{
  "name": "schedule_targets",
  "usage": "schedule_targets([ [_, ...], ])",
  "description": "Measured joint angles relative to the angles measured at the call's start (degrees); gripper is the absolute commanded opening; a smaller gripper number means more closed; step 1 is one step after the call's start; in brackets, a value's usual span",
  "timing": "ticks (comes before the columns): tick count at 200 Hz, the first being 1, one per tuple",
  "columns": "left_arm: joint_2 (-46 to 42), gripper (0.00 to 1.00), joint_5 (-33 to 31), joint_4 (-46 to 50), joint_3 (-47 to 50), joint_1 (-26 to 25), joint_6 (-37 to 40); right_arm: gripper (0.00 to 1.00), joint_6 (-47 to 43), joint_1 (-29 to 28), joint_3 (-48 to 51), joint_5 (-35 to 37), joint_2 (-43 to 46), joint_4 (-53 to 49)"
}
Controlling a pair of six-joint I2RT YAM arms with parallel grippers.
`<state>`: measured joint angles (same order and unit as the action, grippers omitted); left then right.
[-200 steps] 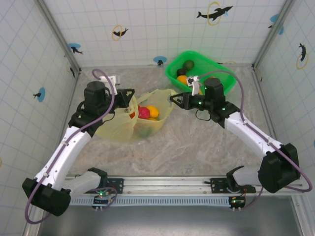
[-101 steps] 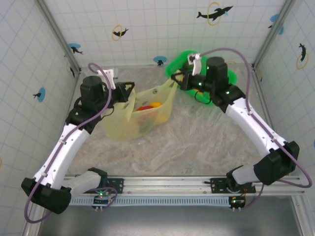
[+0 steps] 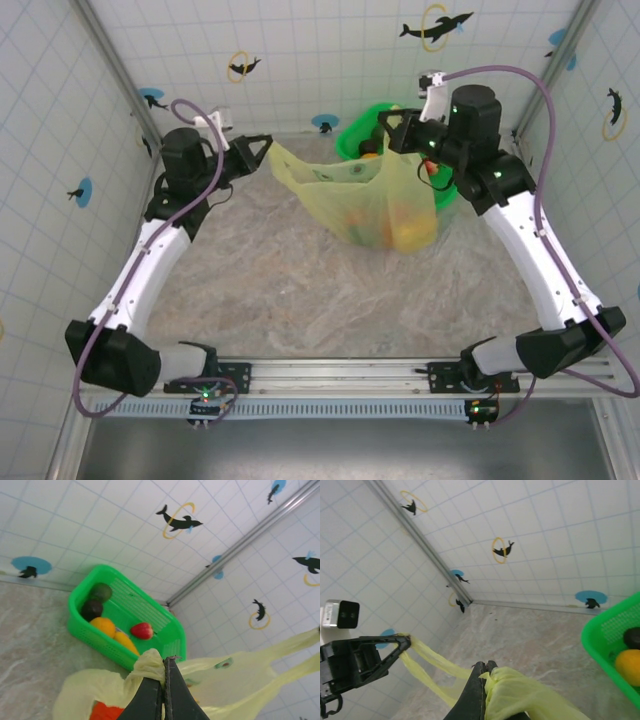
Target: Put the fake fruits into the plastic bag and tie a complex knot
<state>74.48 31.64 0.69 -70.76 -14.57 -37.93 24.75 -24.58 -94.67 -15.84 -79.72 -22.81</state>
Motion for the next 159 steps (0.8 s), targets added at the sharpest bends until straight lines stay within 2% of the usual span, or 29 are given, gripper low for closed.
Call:
schedule_targets([
  [48, -0.02, 0.0, 5.01, -5.33, -0.17, 0.0, -2.56, 0.0, -0.37, 2.67, 3.23, 0.35, 1.84, -0.33],
  [121, -3.04, 0.0, 5.49, -5.68, -1.79, -0.24, -3.78, 0.01, -0.24, 4.52, 3.32, -1.92, 1.9, -0.15],
  [159, -6.78, 0.0, 5.81, -8.87, 5.07, -1.31, -4.57, 0.05, -0.48, 5.11, 8.66, -2.56, 2.14, 1.09],
])
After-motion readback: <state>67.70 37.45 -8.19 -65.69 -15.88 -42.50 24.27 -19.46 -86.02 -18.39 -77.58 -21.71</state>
